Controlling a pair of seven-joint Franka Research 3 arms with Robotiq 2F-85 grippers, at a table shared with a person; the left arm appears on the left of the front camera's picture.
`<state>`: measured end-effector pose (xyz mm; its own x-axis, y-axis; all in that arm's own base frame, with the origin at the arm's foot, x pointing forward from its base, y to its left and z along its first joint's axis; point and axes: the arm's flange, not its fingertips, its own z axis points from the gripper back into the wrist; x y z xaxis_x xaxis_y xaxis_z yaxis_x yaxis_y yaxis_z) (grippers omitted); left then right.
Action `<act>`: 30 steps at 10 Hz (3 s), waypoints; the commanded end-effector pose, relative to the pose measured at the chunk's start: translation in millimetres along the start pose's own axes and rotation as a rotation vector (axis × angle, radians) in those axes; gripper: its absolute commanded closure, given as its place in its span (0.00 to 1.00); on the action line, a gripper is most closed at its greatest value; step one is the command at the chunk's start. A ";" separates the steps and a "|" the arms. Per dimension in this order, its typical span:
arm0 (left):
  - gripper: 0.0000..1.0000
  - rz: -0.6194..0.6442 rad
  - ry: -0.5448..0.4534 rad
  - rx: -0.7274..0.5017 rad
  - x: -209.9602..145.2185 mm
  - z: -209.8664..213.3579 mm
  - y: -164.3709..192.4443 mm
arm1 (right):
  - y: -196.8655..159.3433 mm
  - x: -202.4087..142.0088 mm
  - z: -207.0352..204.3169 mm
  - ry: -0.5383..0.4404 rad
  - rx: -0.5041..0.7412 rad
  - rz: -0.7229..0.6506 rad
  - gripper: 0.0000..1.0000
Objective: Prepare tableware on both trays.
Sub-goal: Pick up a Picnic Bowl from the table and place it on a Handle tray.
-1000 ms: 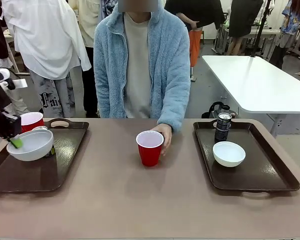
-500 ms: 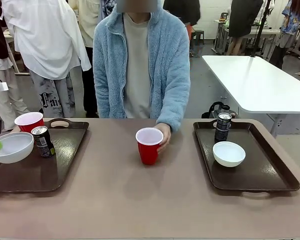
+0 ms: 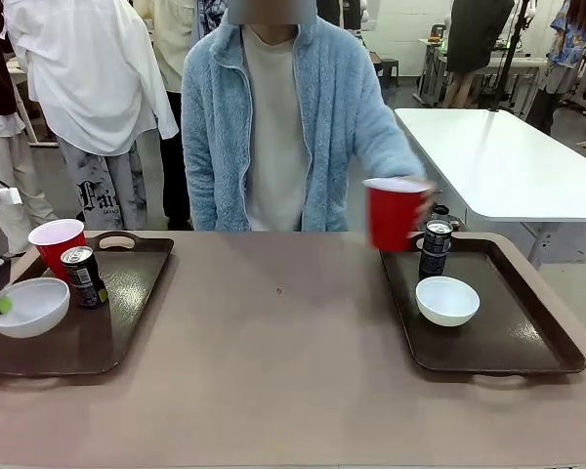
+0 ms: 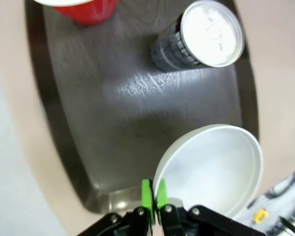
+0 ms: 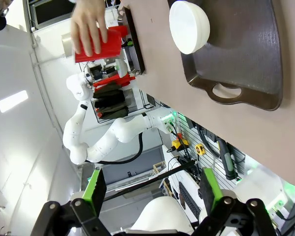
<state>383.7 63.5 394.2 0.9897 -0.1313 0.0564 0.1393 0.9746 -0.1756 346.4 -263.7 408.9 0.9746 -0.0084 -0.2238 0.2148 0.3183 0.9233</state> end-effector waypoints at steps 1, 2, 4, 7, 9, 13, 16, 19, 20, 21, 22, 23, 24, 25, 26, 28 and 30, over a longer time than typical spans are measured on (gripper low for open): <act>1.00 -0.020 -0.010 -0.003 0.7 -26.3 5.8 | 0.6 -0.1 -0.2 0.000 -0.001 0.000 0.00; 1.00 -0.018 -0.013 -0.003 0.9 -38.9 6.7 | 0.6 -0.1 -0.2 0.000 -0.001 0.000 0.00; 1.00 -0.019 -0.019 -0.007 -2.0 -53.0 5.5 | 0.6 -0.1 -0.2 0.000 -0.001 0.000 0.00; 0.00 -0.011 -0.021 -0.014 -3.7 -48.4 5.3 | 0.6 -0.1 -0.2 0.000 -0.001 0.000 0.00; 0.00 -0.005 -0.027 -0.020 -8.1 -39.5 0.6 | 0.6 -0.1 -0.2 0.000 -0.001 0.000 0.00; 0.28 0.003 -0.048 -0.024 -13.7 5.0 -12.0 | 0.6 -0.1 -0.2 0.000 -0.001 0.000 0.00; 0.08 -0.009 -0.157 0.036 -15.4 24.3 -11.6 | 0.6 -0.1 -0.2 0.000 -0.001 0.000 0.00; 0.08 -0.018 -0.069 -0.019 -7.1 18.5 -10.8 | 0.6 -0.1 -0.2 0.000 -0.001 0.000 0.00; 0.08 -0.018 -0.069 -0.019 -7.1 18.5 -10.8 | 0.6 -0.1 -0.2 0.000 -0.001 0.000 0.00; 0.08 -0.018 -0.083 -0.015 -7.4 22.5 -10.6 | 0.6 -0.1 -0.2 0.000 -0.001 0.000 0.00; 0.08 -0.006 -0.125 -0.243 0.2 43.5 8.6 | 0.6 -0.1 -0.2 0.000 -0.001 0.000 0.00; 0.08 -0.024 -0.168 -0.411 1.2 64.9 20.1 | 0.6 -0.1 -0.2 0.000 -0.001 0.000 0.00; 0.08 -0.052 -0.200 -0.494 -3.0 90.2 30.6 | 0.6 -0.1 -0.2 0.000 -0.001 0.000 0.00; 0.08 -0.049 -0.232 -0.562 -12.7 112.3 47.4 | 0.6 -0.1 -0.2 0.000 -0.001 0.000 0.00; 0.08 -0.048 -0.247 -0.639 -17.6 127.8 74.4 | 0.6 -0.1 -0.2 0.000 -0.001 0.000 0.00; 0.08 -0.026 -0.188 -0.935 -25.3 131.1 148.2 | 0.6 -0.1 -0.2 0.000 -0.001 0.000 0.00; 0.08 0.028 -0.176 -1.137 -31.5 108.2 212.9 | 0.6 -0.1 -0.2 0.000 -0.001 0.000 0.00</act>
<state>342.4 256.3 477.5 0.9756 0.0127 0.2191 0.2026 0.3320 -0.9213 346.1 -264.1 408.8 0.9746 -0.0093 -0.2239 0.2151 0.3179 0.9234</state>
